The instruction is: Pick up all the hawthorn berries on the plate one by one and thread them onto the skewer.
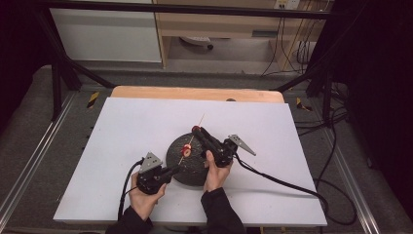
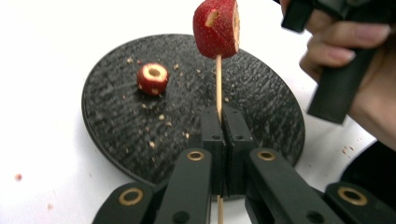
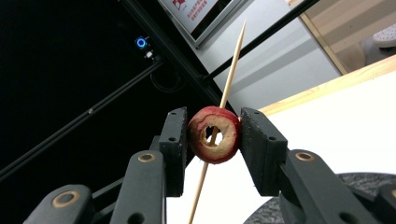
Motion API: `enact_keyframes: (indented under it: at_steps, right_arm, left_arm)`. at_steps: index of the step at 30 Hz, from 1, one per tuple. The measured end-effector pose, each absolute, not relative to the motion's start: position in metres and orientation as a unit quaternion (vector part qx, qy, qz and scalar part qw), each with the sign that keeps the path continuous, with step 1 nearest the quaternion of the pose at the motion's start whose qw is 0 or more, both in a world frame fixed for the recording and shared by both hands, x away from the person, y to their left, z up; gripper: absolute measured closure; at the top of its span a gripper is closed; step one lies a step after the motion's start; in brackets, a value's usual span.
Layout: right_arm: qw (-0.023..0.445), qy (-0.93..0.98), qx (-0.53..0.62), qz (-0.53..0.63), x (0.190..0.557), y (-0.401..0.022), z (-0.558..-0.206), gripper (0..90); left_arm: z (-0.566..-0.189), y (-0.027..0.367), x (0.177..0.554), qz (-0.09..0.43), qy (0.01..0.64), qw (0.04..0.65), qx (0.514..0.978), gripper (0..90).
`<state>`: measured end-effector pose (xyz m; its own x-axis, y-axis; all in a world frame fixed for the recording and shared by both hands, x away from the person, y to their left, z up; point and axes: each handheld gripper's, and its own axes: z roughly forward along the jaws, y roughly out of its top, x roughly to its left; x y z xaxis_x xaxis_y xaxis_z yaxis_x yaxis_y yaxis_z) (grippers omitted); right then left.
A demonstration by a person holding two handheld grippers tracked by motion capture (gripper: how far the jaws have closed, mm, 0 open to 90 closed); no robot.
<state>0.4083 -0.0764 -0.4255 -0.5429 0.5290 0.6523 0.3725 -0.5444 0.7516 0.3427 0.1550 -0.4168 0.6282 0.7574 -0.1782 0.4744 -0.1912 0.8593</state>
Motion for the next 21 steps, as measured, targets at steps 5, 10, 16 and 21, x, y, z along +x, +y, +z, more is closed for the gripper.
enact_keyframes:
  at_steps: [5, 10, 16, 21]
  right_arm:
    - [0.049, 0.484, 0.474, 0.734, 0.404, -0.075, -0.428, 63.1]
    - [0.052, 0.494, 0.47, 0.729, 0.402, -0.075, -0.428, 62.7]
    - [0.057, 0.534, 0.466, 0.703, 0.401, -0.082, -0.419, 44.8]
    - [0.082, 0.592, 0.459, 0.657, 0.403, -0.098, -0.409, 26.4]
  left_arm:
    - [-0.413, 0.155, 0.351, 0.151, 0.394, 0.493, 0.761, 88.6]
    - [-0.415, 0.156, 0.352, 0.151, 0.386, 0.492, 0.765, 88.7]
    - [-0.417, 0.172, 0.35, 0.154, 0.376, 0.492, 0.77, 88.7]
    - [-0.422, 0.193, 0.345, 0.157, 0.371, 0.474, 0.783, 88.6]
